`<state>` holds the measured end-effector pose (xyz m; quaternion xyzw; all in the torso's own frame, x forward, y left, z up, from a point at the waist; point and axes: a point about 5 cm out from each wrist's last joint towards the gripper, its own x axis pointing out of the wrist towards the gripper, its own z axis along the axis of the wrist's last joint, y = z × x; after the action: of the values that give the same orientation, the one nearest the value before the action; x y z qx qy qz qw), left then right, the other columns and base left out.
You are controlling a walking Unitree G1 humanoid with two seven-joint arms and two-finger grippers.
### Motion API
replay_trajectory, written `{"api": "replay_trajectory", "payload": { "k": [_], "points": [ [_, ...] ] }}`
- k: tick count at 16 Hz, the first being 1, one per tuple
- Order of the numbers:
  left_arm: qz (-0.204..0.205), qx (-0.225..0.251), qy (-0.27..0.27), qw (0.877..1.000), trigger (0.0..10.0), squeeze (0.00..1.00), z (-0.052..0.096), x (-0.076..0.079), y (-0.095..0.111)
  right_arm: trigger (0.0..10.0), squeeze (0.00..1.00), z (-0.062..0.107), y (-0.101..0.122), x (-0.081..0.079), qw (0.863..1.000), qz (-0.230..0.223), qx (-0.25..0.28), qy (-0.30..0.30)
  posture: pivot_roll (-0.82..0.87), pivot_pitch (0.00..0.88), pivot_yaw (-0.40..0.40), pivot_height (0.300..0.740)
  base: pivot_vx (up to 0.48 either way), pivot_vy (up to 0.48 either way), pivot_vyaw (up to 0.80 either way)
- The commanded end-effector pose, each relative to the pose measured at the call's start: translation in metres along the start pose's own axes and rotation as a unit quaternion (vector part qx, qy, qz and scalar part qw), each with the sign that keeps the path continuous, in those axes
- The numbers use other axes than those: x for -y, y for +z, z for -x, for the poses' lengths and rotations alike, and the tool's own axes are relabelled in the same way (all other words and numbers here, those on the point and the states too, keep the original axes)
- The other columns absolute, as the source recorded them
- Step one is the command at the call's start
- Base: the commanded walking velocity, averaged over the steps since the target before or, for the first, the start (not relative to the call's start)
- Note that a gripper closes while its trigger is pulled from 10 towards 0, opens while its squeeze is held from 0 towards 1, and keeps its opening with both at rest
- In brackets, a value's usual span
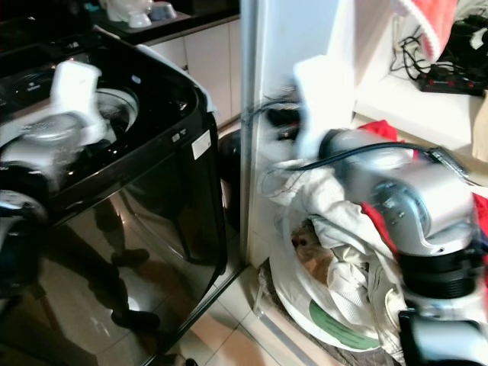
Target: Clothes washing
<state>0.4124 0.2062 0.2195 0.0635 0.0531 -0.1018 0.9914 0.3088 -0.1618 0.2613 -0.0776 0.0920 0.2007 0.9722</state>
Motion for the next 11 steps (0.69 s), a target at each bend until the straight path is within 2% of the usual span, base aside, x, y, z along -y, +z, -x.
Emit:
{"api": "replay_trajectory", "payload": {
  "k": [1,2,3,4,5,6,7,8,9,11],
  "points": [
    [0.010,0.020,-0.037,0.999,10.0,0.00,0.000,0.007,0.003,10.0,1.00,0.004,-0.003,0.005,1.000,0.011,-0.017,-0.011,-0.11,0.000,0.080,0.740,0.000,0.000,0.00],
    [0.015,0.040,-0.095,0.995,10.0,0.00,0.000,0.023,0.003,10.0,1.00,0.012,-0.007,0.013,0.998,0.041,-0.046,-0.015,-0.11,0.000,0.081,0.740,0.000,0.000,0.00],
    [0.023,0.073,-0.187,0.979,10.0,0.00,0.006,0.045,0.006,10.0,1.00,0.026,-0.013,0.026,0.991,0.096,-0.090,-0.023,-0.11,0.000,0.078,0.740,0.000,0.000,0.00],
    [0.014,0.084,-0.232,0.969,10.0,0.00,0.012,0.056,0.007,10.0,1.00,0.031,-0.015,0.032,0.988,0.109,-0.107,-0.029,-0.11,0.000,0.077,0.740,0.000,0.000,0.00],
    [-0.012,0.102,-0.319,0.942,10.0,0.00,0.026,0.077,0.007,10.0,1.00,0.040,-0.018,0.046,0.981,0.132,-0.135,-0.049,-0.11,0.000,0.077,0.740,0.000,0.000,0.00],
    [-0.010,0.102,-0.383,0.918,10.0,0.00,0.040,0.091,0.006,10.0,1.00,0.046,-0.021,0.056,0.976,0.144,-0.153,-0.063,-0.12,0.000,0.082,0.740,0.000,0.000,0.00],
    [-0.011,0.096,-0.431,0.897,10.0,0.00,0.052,0.103,0.003,10.0,1.00,0.050,-0.022,0.064,0.976,0.132,-0.157,-0.076,-0.12,0.000,0.087,0.740,0.000,0.000,0.00],
    [-0.011,0.092,-0.447,0.890,10.0,0.00,0.057,0.108,0.001,10.0,1.00,0.053,-0.023,0.068,0.975,0.131,-0.162,-0.081,-0.12,0.000,0.087,0.740,0.000,0.000,0.00],
    [-0.009,0.086,-0.478,0.874,10.0,0.00,0.070,0.117,-0.003,10.0,1.00,0.059,-0.028,0.075,0.971,0.131,-0.182,-0.089,-0.13,0.000,0.090,0.740,0.000,0.000,0.00],
    [0.009,0.073,-0.512,0.856,10.0,0.00,0.088,0.125,-0.005,10.0,1.00,0.066,-0.040,0.083,0.964,0.129,-0.214,-0.086,-0.13,0.000,0.090,0.740,0.000,0.000,0.00]
  ]
}}
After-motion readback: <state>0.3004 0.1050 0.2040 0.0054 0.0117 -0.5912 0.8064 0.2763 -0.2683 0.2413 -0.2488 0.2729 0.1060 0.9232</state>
